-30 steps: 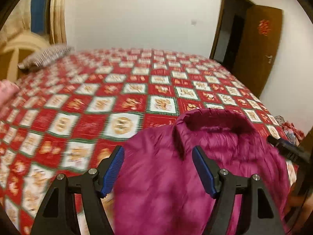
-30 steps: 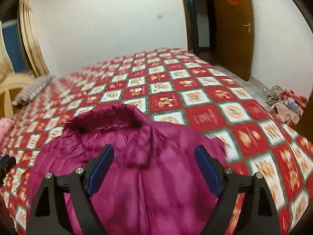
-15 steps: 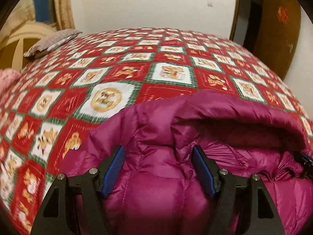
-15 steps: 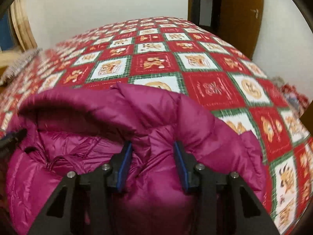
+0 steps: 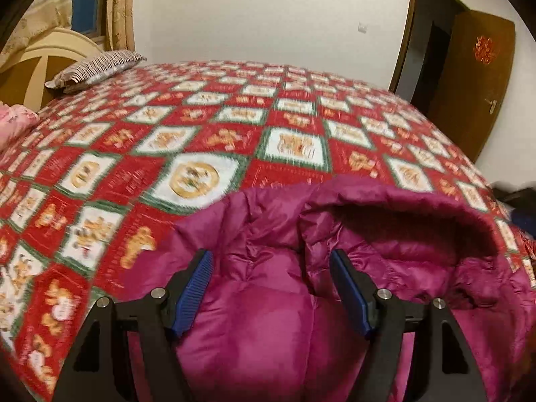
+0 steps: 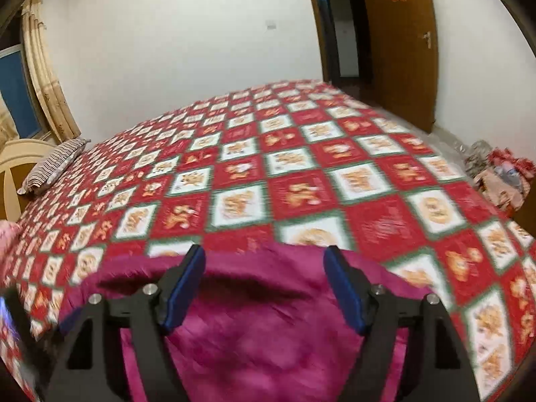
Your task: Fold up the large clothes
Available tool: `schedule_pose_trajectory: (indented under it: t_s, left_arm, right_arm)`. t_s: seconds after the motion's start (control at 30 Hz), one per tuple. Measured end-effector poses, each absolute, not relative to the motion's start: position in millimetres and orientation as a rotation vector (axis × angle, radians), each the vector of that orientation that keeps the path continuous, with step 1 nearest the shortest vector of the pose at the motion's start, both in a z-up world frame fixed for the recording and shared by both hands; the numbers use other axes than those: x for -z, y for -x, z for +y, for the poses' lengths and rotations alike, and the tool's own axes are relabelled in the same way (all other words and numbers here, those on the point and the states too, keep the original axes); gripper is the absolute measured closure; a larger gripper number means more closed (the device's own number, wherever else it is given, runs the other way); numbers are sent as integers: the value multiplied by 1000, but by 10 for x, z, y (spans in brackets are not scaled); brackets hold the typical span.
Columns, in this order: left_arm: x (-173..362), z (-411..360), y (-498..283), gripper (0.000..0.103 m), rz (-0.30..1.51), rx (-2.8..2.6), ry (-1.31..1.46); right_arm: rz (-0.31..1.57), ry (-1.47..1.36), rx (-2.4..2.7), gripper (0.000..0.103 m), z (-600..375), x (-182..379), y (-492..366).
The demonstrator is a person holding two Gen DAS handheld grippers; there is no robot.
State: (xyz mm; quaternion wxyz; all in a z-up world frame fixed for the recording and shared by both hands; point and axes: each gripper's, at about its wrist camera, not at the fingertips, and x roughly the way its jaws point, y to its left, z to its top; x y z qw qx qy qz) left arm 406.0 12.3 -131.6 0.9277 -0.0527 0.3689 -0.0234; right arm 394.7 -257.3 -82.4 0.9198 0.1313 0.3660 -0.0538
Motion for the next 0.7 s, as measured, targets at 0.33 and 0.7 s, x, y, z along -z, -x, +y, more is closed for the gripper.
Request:
schedule_pose_trajectory:
  t_s: [0.33, 0.7]
  left_arm:
    - [893, -152, -4586, 30, 698, 66, 51]
    - [1669, -193, -4704, 30, 846, 0, 48]
  right_arm:
    - [932, 27, -49, 37, -2257, 1609, -3931]
    - [804, -127, -97, 37, -2457, 1394, -3690]
